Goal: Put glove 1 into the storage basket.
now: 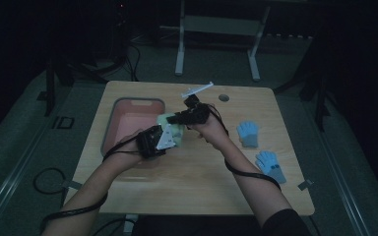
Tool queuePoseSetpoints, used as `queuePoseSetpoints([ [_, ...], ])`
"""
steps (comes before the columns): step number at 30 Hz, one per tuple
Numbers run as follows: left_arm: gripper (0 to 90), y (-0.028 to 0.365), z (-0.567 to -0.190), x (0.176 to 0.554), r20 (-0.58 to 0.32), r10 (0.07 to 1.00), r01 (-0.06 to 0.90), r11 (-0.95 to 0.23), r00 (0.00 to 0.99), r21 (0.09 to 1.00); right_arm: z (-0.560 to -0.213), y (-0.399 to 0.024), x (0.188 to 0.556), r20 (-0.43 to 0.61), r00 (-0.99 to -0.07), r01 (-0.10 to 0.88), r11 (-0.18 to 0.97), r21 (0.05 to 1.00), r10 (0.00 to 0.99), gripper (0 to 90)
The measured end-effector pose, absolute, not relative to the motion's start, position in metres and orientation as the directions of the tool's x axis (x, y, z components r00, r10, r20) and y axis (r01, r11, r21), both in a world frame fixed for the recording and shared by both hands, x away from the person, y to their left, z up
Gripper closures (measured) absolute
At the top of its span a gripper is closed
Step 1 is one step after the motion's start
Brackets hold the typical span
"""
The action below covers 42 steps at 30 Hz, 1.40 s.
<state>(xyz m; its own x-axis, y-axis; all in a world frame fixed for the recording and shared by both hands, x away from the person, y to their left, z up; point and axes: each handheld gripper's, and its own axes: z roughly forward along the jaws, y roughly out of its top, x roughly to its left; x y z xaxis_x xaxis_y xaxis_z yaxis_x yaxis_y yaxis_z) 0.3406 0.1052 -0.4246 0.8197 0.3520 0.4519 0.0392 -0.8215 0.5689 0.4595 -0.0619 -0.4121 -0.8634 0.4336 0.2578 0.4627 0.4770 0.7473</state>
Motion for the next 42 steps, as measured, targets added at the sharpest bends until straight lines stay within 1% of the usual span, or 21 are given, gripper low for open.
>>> queuePoseSetpoints([
  [10, 75.0, 0.143, -0.421, 0.348, 0.458, 0.382, 0.085, -0.834, 0.803, 0.546, -0.408, -0.013, 0.468, 0.242, -0.881, 0.43, 0.476, 0.767, 0.405, 73.8],
  [13, 75.0, 0.158, -0.426, 0.354, 0.453, 0.403, 0.118, -0.836, 0.795, 0.536, -0.412, -0.001, 0.472, 0.256, -0.88, 0.435, 0.46, 0.774, 0.401, 73.8],
  [17, 75.0, 0.173, -0.435, 0.359, 0.443, 0.41, 0.135, -0.836, 0.797, 0.531, -0.421, 0.017, 0.475, 0.262, -0.878, 0.44, 0.461, 0.771, 0.4, 73.8],
  [22, 75.0, 0.188, -0.449, 0.363, 0.427, 0.399, 0.128, -0.835, 0.812, 0.536, -0.432, 0.034, 0.481, 0.259, -0.878, 0.446, 0.494, 0.747, 0.402, 73.8],
  [26, 74.9, 0.195, -0.458, 0.366, 0.419, 0.378, 0.126, -0.848, 0.825, 0.515, -0.441, 0.042, 0.485, 0.268, -0.873, 0.461, 0.506, 0.729, 0.408, 73.8],
  [30, 74.9, 0.2, -0.466, 0.371, 0.366, 0.374, 0.16, -0.852, 0.852, 0.498, -0.456, 0.049, 0.488, 0.289, -0.863, 0.487, 0.527, 0.697, 0.415, 73.8],
  [34, 74.9, 0.2, -0.476, 0.38, 0.326, 0.369, 0.192, -0.864, 0.87, 0.466, -0.465, 0.052, 0.49, 0.298, -0.86, 0.496, 0.543, 0.678, 0.414, 73.6],
  [42, 74.6, 0.194, -0.484, 0.39, 0.287, 0.335, 0.195, -0.885, 0.897, 0.423, -0.476, 0.054, 0.496, 0.326, -0.83, 0.551, 0.572, 0.607, 0.453, 71.1],
])
